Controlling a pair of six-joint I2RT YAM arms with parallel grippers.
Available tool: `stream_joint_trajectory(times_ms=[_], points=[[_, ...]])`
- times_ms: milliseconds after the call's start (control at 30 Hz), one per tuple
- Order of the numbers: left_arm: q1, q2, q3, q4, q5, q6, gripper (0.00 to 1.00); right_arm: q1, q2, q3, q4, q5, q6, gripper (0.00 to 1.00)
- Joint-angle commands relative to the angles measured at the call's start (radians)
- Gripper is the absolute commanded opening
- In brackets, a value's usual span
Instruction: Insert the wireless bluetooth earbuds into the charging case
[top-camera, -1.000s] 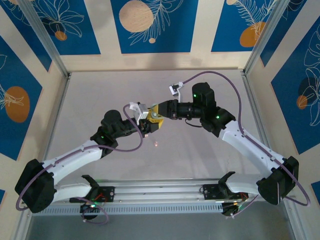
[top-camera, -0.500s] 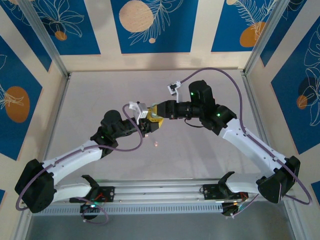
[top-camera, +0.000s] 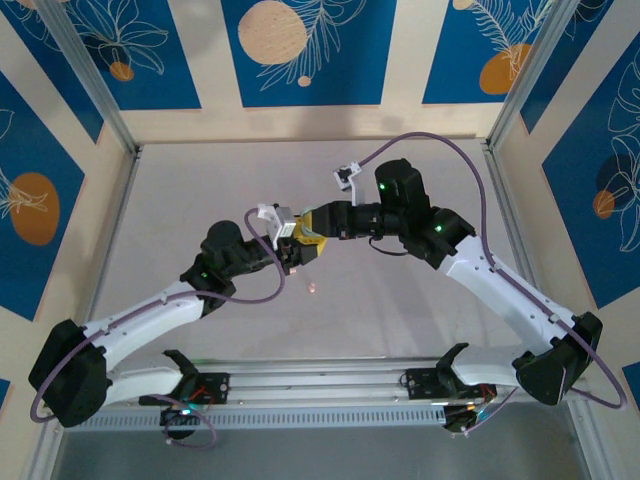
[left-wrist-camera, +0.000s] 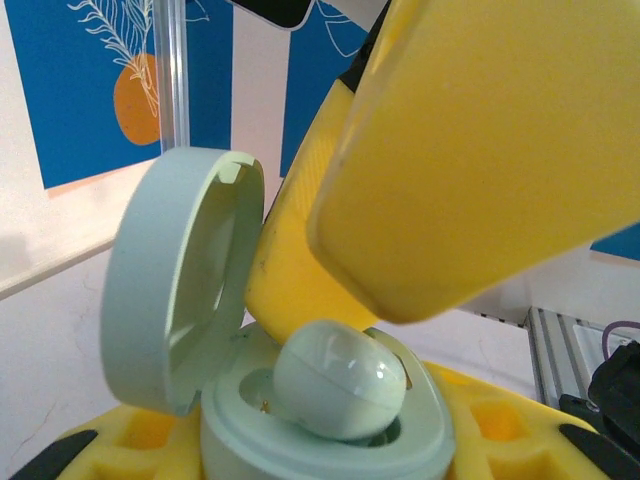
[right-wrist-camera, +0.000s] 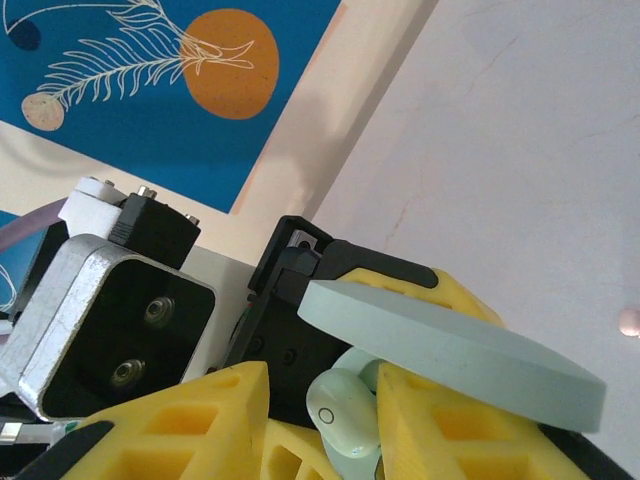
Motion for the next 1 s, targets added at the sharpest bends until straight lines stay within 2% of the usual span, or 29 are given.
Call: stream_joint_trajectory(times_ms=[0, 167, 267, 467, 600, 733, 833, 967], points=[[-0.005, -0.032, 0.0, 0.071, -0.025, 0.005, 0.36, 0.006, 0.005, 0.024, -0.079, 0.011, -0.028, 0.36], [-0.006, -0.033, 0.004, 0.065, -0.026, 0.008, 0.36, 0.024, 0.031, 0.067, -0.159, 0.013, -0.097, 0.36], [-0.006, -0.029, 0.008, 0.065, -0.022, 0.006, 0.35, 0.041, 0.047, 0.103, -0.236, 0.122, -0.132, 0.36], [-0.007, -0.031, 0.01, 0.06, -0.024, 0.006, 0.35, 0.061, 0.077, 0.141, -0.29, 0.222, -0.121, 0.29], [-0.007, -0.035, 0.01, 0.049, -0.032, 0.014, 0.35, 0.067, 0.077, 0.154, -0.285, 0.215, -0.099, 0.29], [-0.006, -0.035, 0.008, 0.044, -0.043, 0.021, 0.36, 0.067, 0.048, 0.154, -0.27, 0.194, -0.088, 0.38], [-0.006, -0.034, 0.007, 0.041, -0.044, 0.024, 0.35, 0.063, 0.023, 0.156, -0.27, 0.193, -0.084, 0.4], [-0.007, -0.037, 0.007, 0.033, -0.052, 0.032, 0.36, 0.06, -0.025, 0.151, -0.242, 0.127, -0.115, 0.41]])
